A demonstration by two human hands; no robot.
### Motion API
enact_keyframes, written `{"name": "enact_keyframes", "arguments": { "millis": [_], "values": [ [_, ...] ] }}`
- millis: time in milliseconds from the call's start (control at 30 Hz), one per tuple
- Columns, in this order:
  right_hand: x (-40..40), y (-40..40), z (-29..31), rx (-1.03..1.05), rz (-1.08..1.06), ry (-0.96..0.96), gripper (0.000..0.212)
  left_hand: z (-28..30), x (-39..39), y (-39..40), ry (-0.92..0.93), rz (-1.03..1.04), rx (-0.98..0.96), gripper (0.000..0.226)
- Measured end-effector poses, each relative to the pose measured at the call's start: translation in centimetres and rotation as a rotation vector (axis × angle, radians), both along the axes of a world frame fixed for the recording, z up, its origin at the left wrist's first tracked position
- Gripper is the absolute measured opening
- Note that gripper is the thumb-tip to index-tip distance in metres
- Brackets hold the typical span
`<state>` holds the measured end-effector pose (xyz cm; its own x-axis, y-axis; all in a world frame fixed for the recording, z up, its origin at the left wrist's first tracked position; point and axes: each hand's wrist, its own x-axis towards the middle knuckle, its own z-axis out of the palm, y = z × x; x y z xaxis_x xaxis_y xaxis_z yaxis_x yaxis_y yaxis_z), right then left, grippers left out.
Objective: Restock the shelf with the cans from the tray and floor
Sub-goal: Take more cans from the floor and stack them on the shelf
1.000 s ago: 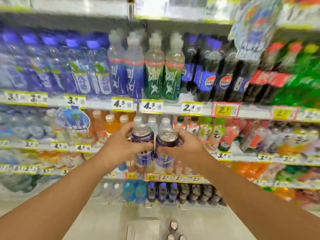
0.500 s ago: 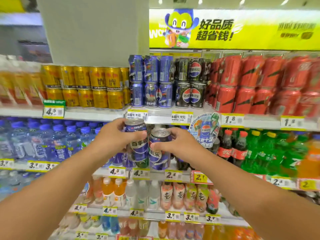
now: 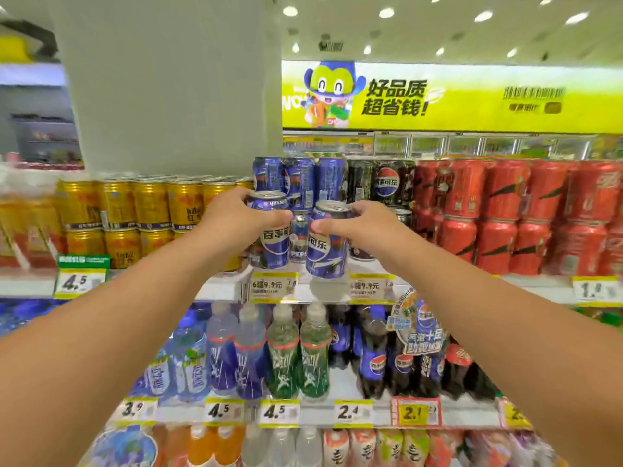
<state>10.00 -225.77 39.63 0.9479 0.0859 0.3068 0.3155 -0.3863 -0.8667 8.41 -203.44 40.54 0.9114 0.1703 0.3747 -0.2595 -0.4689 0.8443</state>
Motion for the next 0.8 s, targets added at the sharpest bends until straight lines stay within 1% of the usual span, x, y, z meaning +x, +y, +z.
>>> {"name": "enact_keyframes", "arguments": {
  "millis": [67,100,133,200,233,267,300,367,400,433,467,500,533,567,667,733,800],
  "values": [
    [1.7,0.3,0.5,-0.007,-0.014,-0.027,0.044,0.1,1.6,-0.1,0.002,0.021,0.01,0.047],
    [2.3,0.5,0.7,-0.009,-0.014,-0.03,0.044,0.1,2.4,-0.2,0.007,0.031,0.007,0.047],
    [3.2,0.5,0.8,-0.017,-0.007,-0.032,0.054,0.0,3.1,-0.3,0.012,0.041,-0.001,0.047],
    [4.6,0.8,0.8,-0.017,0.012,-0.026,0.094,-0.3,4.3,-0.5,0.016,0.057,-0.001,0.05],
    [5.2,0.9,0.7,-0.027,0.013,-0.019,0.104,-0.6,4.8,-0.5,0.015,0.061,0.014,0.052],
    [5.8,0.9,0.4,-0.033,0.016,-0.014,0.107,-1.0,5.2,-0.6,0.015,0.064,0.03,0.054],
    [6.3,0.9,0.1,-0.027,0.018,-0.007,0.101,-1.4,5.7,-0.7,0.019,0.067,0.039,0.055],
    [7.2,0.9,-0.6,-0.029,0.022,0.019,0.069,-2.3,6.4,-0.9,0.033,0.084,0.039,0.058],
    [7.5,1.0,-0.9,-0.038,0.023,0.023,0.063,-2.7,6.7,-1.0,0.034,0.1,0.036,0.06],
    [7.7,1.2,-1.3,-0.043,0.022,0.032,0.066,-2.9,6.9,-1.1,0.032,0.118,0.035,0.063],
    [8.2,1.4,-1.7,-0.039,0.023,0.046,0.064,-3.1,7.1,-1.1,0.026,0.134,0.035,0.065],
    [8.3,1.7,-1.9,-0.028,0.024,0.046,0.058,-3.2,7.3,-1.1,0.018,0.144,0.037,0.068],
    [8.5,1.8,-2.1,-0.016,0.038,0.044,0.056,-3.3,7.4,-1.2,0.011,0.152,0.043,0.07],
    [8.6,2.0,-2.3,-0.011,0.045,0.041,0.06,-3.4,7.5,-1.2,0.007,0.161,0.05,0.072],
    [9.0,2.8,-3.1,-0.03,0.058,0.016,0.096,-3.7,7.8,-1.3,0.008,0.175,0.05,0.072],
    [9.3,3.2,-3.3,-0.032,0.067,0.025,0.103,-4.0,7.9,-1.3,0.021,0.178,0.042,0.074],
    [9.1,3.6,-3.4,-0.025,0.084,0.042,0.103,-4.5,8.1,-1.4,0.024,0.178,0.034,0.074]
  ]
}}
